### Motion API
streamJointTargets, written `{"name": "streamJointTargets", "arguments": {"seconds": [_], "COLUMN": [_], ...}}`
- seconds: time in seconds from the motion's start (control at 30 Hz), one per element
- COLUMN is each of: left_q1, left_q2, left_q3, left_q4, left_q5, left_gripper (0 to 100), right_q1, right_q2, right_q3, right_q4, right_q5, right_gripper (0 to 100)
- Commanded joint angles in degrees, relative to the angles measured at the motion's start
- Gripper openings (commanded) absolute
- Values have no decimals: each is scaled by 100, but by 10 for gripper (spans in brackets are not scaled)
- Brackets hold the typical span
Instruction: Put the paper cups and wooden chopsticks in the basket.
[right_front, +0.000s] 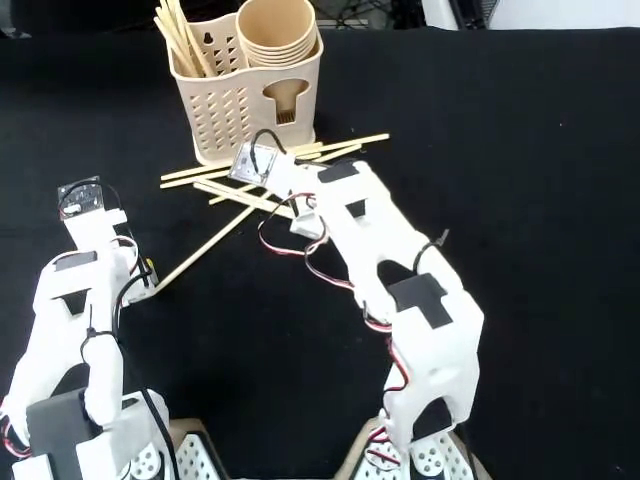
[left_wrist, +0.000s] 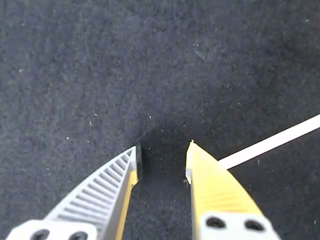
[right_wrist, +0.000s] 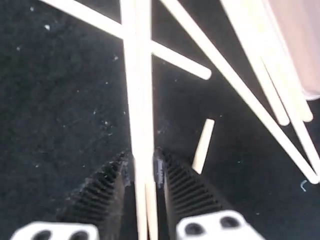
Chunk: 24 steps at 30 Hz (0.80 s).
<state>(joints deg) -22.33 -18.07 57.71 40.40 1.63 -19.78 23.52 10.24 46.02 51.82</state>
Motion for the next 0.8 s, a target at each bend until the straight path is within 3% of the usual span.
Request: {"name": "streamJointTargets", "arguments": {"seconds": [0.0,0.23,0.53,0.77], "left_q1": [75,75,75,75], "left_q2": [-26,-26,-26,-26], "left_q3": [-48,-57,-57,-57], "left_q4": [-70,-88,-88,-97], "left_q5": [44,35,35,35], "left_gripper": [173,173,172,172], "right_q1": [88,70,360,519], "right_q2": [-523,-1780,-3574,-5244], "right_q3": [-145,681,3134,3820], "right_q4": [53,369,-114,-1433], "right_q5": [-44,-35,-44,-1758], "right_gripper": [11,11,11,11]}}
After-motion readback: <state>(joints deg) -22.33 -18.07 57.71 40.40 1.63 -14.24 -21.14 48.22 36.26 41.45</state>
